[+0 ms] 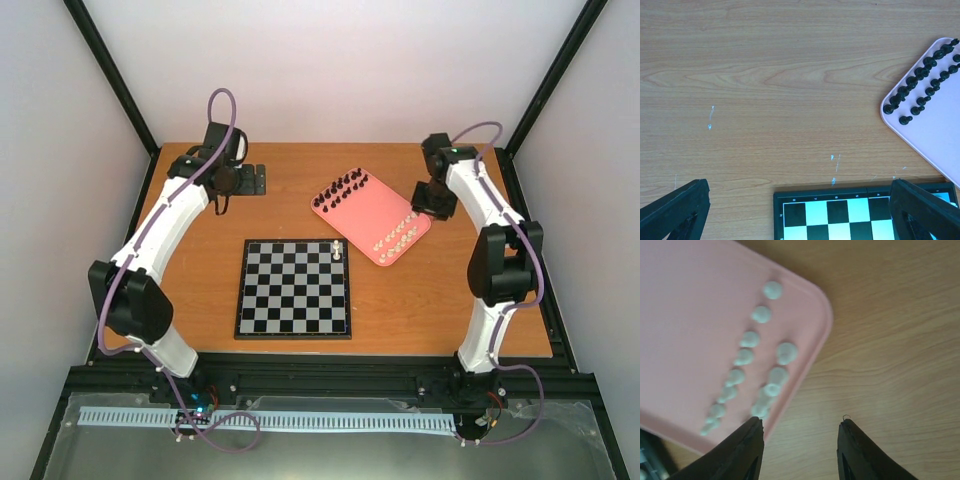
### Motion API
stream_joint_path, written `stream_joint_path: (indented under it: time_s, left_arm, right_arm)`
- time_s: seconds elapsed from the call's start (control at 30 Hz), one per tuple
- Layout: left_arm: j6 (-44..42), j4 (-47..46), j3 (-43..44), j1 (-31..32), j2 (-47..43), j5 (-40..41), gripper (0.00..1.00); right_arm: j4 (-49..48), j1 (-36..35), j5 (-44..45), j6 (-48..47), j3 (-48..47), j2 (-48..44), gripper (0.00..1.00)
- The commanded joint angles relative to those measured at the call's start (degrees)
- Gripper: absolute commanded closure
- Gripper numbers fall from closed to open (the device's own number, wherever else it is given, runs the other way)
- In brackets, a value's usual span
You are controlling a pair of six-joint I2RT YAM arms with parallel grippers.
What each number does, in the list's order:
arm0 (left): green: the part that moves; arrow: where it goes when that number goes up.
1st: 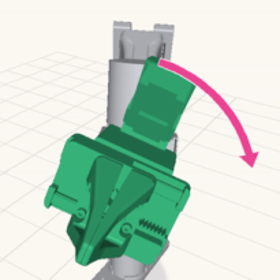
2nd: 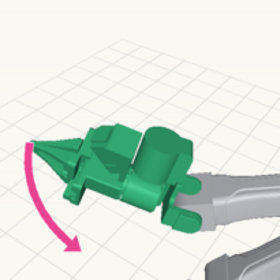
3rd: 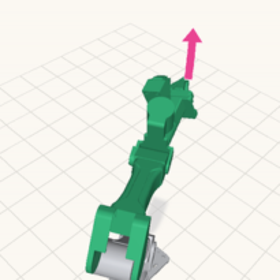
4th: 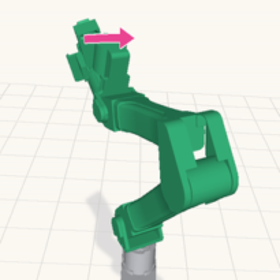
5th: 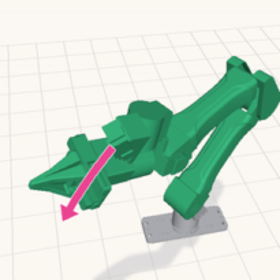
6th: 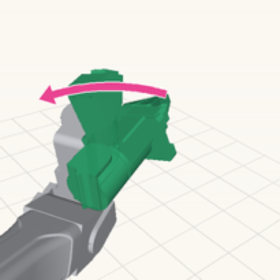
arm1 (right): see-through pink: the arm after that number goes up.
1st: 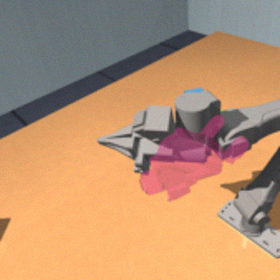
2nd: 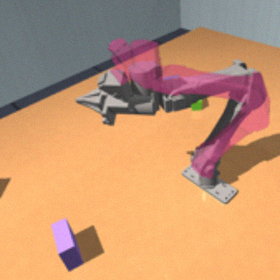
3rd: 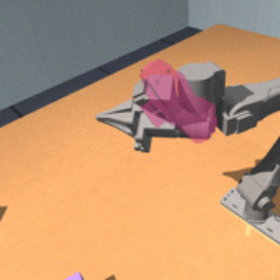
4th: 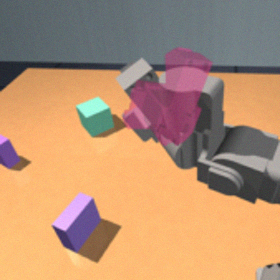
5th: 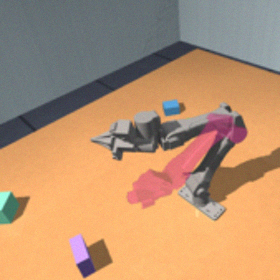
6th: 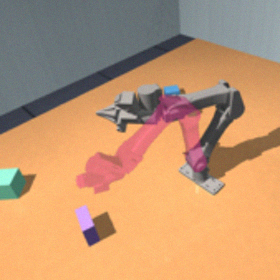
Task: Set up the chess pieces on the board
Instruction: Pick up the chess piece from the storage box.
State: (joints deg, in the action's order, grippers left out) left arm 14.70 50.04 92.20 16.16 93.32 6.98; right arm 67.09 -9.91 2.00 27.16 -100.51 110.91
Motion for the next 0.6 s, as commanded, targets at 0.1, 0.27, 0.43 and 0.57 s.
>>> stream_joint_path:
  time_s: [0.1, 0.27, 0.43, 0.57]
  left_arm:
    - [-1.4, -0.2, 2.6, 0.0, 1.4, -1.0, 0.00]
    - [-0.9, -0.1, 3.0, 0.1, 2.2, -1.6, 0.00]
    - [-1.0, 0.1, 3.6, 0.1, 2.9, -1.5, 0.00]
    - [-0.8, 0.1, 3.8, 0.1, 3.4, -1.6, 0.00]
  right_arm:
    - [-2.7, 4.0, -3.1, -2.4, 1.2, 3.6, 0.53]
    - [-5.2, 4.8, -5.8, -1.9, 1.0, 6.7, 0.55]
    - [-5.4, 4.8, -7.4, -2.0, 0.3, 9.3, 0.57]
    - [-5.7, 4.8, -8.3, -2.1, 0.0, 10.3, 0.58]
